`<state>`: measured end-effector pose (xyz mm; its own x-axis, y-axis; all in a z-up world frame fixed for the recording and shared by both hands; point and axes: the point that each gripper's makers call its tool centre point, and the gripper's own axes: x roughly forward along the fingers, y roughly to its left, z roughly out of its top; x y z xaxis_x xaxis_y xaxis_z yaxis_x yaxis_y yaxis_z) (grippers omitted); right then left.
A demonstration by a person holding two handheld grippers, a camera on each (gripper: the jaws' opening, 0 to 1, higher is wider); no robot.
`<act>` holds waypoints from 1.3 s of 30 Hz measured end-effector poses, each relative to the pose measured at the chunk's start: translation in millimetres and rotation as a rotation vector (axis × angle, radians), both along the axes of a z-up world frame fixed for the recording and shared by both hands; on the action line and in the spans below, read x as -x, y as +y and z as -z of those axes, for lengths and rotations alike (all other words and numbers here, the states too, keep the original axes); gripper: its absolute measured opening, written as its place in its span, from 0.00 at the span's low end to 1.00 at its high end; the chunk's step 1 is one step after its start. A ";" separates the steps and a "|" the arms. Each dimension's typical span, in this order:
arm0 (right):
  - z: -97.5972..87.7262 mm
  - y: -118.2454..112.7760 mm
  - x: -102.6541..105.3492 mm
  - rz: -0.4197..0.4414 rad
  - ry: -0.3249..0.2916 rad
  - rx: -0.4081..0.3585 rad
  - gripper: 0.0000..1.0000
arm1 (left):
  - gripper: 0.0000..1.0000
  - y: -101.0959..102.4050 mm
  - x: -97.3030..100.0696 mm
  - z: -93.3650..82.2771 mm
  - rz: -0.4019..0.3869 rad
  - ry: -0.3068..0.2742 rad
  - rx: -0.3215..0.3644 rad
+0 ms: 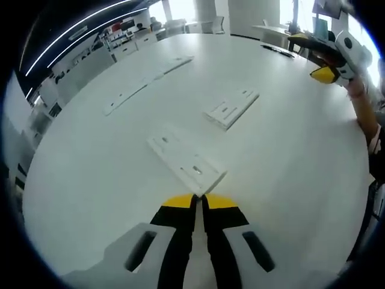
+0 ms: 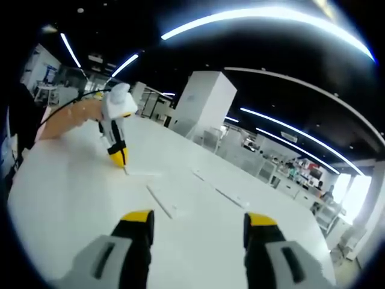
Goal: Locate the socket holder cover, grip the socket holder cover, clip it into the socket holder slot.
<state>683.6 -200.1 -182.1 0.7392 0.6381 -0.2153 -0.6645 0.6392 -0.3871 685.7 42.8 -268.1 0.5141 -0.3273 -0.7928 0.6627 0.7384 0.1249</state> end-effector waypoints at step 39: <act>-63.5 -14.7 19.7 -0.057 -0.070 -0.206 0.63 | 0.27 16.9 45.4 -167.1 0.021 -0.413 0.494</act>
<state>663.9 -214.8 -118.7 0.7093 0.7045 -0.0250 -0.6778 0.6718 -0.2988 640.3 59.7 -101.0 0.7342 -0.6165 -0.2843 0.6478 0.7615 0.0217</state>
